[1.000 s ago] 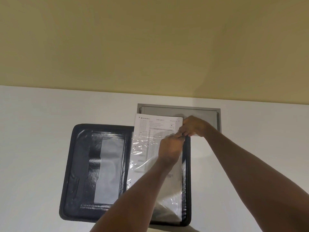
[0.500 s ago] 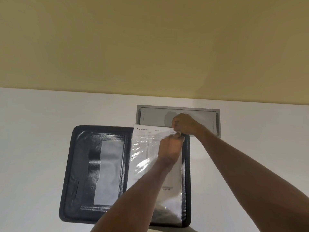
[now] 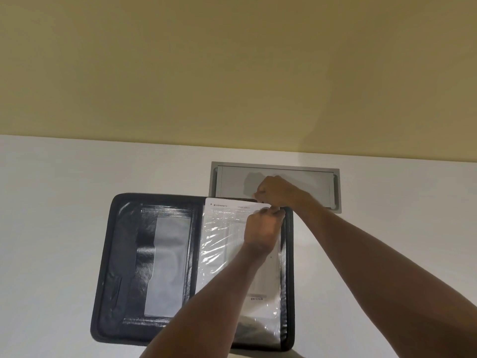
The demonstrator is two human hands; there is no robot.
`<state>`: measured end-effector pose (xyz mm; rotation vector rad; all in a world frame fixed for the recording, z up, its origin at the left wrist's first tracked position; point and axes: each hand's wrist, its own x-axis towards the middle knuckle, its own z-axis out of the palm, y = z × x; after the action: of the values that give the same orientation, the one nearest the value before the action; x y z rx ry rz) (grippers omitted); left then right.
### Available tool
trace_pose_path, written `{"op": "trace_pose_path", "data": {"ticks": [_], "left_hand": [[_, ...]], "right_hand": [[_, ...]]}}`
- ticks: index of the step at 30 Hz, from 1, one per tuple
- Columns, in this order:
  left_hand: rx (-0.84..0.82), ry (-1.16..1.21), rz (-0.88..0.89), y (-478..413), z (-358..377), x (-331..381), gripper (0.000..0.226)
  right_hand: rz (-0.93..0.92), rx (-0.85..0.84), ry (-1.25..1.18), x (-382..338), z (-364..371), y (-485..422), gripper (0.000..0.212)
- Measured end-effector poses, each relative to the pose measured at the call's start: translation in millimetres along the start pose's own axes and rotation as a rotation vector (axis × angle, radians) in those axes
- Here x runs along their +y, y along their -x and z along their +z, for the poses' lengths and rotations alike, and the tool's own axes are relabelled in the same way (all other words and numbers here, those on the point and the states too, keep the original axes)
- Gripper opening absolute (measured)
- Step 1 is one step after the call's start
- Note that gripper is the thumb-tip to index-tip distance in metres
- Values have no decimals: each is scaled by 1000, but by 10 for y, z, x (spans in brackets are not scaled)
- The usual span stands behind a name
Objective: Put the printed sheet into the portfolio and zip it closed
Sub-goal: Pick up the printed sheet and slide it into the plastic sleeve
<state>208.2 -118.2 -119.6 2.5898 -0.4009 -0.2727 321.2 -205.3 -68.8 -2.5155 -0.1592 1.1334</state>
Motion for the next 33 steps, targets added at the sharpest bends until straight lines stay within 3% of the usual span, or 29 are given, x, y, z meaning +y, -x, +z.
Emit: {"op": "trace_pose_path", "data": {"ticks": [11,15,21,26,30,33], "left_hand": [[-13,81,-35,-28,-99,21,12],[36,-46,7,-69,-16,-30,29],[0,-106,26,-96,34,-29,26],[42,-59,98,21,-40,-26,7],[74,-28,275,302,-177,-269,22],[36,-51,210,480,-394,-567,27]], "right_hand": [[-14,-118,69,-116,110,17,47],[11,-197,54,-115,146,39,52],[64,-295,128,-35,111,24,43],[77,-306,129,18,123,49,46],[53,-235,97,63,172,217,41],[10,-118,223,111,219,379,22]]}}
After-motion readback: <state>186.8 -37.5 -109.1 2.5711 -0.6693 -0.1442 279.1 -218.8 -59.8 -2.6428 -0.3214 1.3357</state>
